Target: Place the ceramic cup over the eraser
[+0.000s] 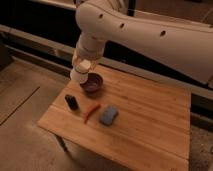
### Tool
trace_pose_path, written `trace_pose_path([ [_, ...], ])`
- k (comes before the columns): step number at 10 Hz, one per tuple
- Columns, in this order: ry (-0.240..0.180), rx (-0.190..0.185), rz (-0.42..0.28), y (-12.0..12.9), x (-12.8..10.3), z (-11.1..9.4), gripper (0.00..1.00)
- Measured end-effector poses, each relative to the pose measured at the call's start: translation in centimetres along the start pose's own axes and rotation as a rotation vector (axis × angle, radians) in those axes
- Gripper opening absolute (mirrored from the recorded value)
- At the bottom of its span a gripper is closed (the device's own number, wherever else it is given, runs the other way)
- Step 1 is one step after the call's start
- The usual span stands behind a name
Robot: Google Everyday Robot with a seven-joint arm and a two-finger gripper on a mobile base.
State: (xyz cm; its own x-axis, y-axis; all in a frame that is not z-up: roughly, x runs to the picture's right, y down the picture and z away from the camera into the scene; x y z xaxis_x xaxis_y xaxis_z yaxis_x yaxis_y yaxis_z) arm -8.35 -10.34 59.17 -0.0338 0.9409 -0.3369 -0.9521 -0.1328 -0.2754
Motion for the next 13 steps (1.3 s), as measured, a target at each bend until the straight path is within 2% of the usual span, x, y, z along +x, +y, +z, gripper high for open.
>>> trace_pose_path([
  [1,0.009,-0.006,0.002,0.3,-0.5,0.5,0.0],
  [3,0.054,-0.045,-0.04,4.0,-1.6,2.4,0.0],
  [5,0.084,-0.044,-0.115,7.5,-2.1,3.7,0.0],
  [6,0.09,-0.03,-0.145,8.4,-2.3,3.9,0.0],
  [7,0.092,0.002,-0.181,9.0,-2.5,3.9,0.0],
  [10,0.059,0.133,-0.27,8.2,-3.0,1.9,0.0],
  [11,0.054,0.163,-0.29,7.9,-2.6,1.4,0.0],
  [12,0.051,0.183,-0.306,7.6,-1.9,0.8,0.0],
  [13,0.054,0.185,-0.307,7.7,-1.0,0.6,0.0],
])
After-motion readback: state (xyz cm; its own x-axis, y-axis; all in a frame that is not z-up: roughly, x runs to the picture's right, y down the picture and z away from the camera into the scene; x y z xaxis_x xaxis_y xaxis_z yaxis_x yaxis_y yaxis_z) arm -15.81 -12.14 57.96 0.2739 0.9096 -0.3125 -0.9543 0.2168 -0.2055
